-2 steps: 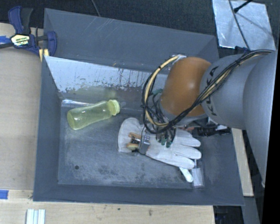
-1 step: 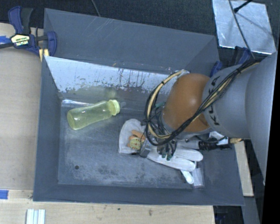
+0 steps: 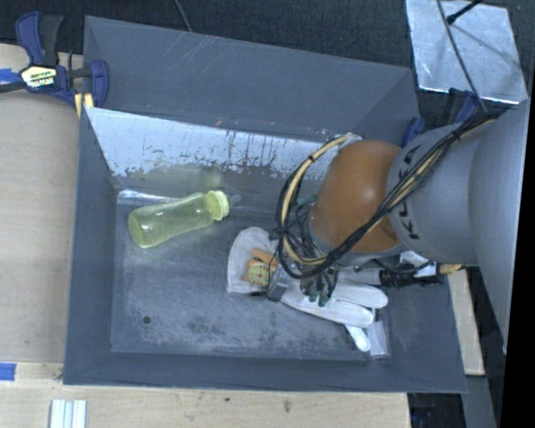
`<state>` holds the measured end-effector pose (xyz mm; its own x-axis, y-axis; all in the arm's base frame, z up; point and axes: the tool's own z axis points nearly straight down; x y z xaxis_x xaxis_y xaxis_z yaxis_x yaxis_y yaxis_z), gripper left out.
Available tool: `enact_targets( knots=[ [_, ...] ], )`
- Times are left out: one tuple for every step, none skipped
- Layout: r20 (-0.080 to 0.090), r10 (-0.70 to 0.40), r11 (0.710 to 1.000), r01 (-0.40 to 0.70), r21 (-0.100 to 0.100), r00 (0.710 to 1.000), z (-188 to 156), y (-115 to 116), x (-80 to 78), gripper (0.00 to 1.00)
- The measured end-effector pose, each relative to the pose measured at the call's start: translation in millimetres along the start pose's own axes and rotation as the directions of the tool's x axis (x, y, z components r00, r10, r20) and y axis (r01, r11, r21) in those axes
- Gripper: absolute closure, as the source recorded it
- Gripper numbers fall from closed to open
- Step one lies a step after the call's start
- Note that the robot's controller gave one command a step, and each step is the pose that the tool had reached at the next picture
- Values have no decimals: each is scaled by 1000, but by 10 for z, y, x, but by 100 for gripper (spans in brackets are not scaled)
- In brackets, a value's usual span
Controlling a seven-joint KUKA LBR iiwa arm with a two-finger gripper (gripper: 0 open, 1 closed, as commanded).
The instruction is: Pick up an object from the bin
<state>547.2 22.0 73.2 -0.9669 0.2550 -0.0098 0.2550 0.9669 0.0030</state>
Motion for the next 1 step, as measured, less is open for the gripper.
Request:
enact_targets(
  knots=[
    [-7,0,1000,0,3,1000,-1383,-278,97,100]
  ],
)
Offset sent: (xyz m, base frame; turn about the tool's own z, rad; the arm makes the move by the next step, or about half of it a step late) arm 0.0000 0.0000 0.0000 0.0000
